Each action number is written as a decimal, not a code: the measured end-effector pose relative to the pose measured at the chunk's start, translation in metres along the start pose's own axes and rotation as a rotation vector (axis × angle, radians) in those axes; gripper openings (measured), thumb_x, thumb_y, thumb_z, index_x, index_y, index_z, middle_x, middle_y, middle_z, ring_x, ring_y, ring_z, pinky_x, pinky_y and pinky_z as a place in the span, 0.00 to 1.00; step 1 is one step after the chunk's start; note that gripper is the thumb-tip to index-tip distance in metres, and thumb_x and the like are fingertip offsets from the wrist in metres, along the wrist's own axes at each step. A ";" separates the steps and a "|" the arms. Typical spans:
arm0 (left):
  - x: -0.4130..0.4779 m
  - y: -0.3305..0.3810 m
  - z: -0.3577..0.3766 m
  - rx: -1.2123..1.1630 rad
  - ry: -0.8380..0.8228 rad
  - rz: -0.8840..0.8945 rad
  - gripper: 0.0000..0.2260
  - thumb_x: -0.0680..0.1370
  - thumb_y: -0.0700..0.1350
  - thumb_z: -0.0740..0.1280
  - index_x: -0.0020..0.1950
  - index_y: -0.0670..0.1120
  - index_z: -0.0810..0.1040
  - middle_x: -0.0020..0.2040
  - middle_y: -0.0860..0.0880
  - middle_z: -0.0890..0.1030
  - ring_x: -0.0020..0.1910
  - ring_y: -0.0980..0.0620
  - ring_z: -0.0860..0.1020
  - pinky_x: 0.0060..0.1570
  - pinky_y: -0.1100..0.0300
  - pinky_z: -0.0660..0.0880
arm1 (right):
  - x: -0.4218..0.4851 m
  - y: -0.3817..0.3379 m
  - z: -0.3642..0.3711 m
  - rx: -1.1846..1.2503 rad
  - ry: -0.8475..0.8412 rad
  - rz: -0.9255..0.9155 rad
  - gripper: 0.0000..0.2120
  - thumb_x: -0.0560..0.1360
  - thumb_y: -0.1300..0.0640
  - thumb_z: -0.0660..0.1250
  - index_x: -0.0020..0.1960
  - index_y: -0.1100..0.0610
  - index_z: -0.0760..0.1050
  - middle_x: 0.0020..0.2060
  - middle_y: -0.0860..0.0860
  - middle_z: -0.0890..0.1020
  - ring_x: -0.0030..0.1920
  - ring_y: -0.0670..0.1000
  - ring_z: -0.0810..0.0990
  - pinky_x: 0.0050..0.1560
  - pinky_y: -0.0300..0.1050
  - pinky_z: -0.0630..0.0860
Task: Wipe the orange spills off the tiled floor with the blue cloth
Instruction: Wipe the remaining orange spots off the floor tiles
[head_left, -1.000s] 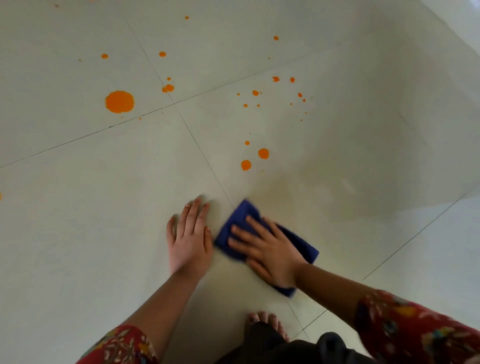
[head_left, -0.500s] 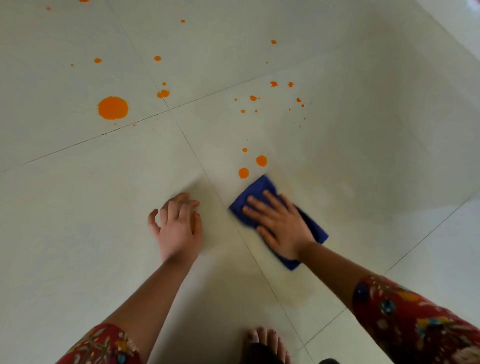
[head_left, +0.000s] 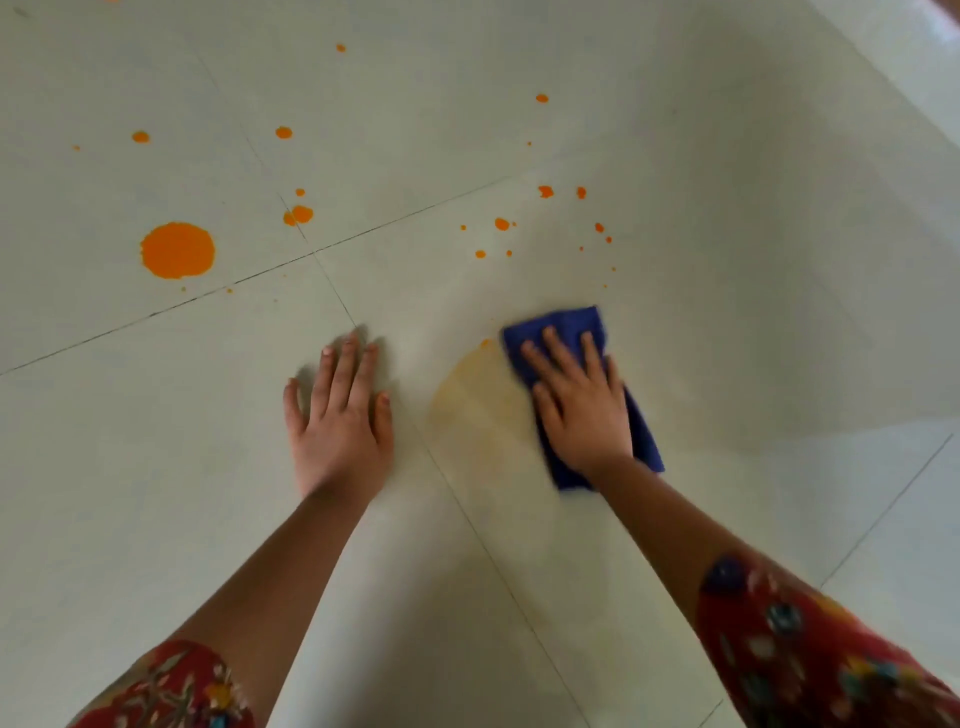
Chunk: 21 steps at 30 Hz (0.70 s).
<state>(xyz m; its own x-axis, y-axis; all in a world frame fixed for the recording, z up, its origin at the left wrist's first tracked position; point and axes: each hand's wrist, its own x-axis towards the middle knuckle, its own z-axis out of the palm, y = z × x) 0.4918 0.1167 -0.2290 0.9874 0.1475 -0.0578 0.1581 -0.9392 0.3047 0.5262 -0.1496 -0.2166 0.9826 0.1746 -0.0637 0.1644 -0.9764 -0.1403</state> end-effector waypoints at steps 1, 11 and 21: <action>0.001 0.001 0.002 -0.001 0.001 0.001 0.24 0.83 0.52 0.47 0.79 0.54 0.50 0.79 0.55 0.49 0.78 0.57 0.44 0.75 0.49 0.38 | 0.020 -0.002 -0.002 0.036 0.011 0.124 0.27 0.79 0.42 0.44 0.77 0.40 0.55 0.78 0.44 0.56 0.78 0.59 0.50 0.75 0.61 0.52; 0.001 0.000 0.000 -0.058 -0.013 0.006 0.24 0.83 0.50 0.49 0.79 0.53 0.51 0.79 0.55 0.50 0.78 0.55 0.48 0.75 0.47 0.41 | -0.006 -0.007 0.002 0.013 -0.053 -0.252 0.25 0.80 0.46 0.51 0.77 0.44 0.59 0.77 0.47 0.60 0.78 0.58 0.54 0.75 0.57 0.54; 0.003 -0.003 -0.004 -0.224 0.068 -0.010 0.23 0.82 0.48 0.48 0.77 0.50 0.59 0.78 0.54 0.59 0.77 0.56 0.54 0.75 0.51 0.44 | -0.035 -0.098 0.014 0.014 -0.093 -0.337 0.26 0.81 0.45 0.51 0.78 0.43 0.53 0.79 0.45 0.54 0.79 0.56 0.48 0.77 0.55 0.45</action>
<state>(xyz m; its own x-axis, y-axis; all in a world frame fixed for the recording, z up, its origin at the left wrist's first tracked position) 0.4944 0.1212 -0.2261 0.9829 0.1839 -0.0002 0.1585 -0.8466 0.5080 0.4743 -0.0582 -0.2148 0.8613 0.4980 -0.1009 0.4760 -0.8603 -0.1825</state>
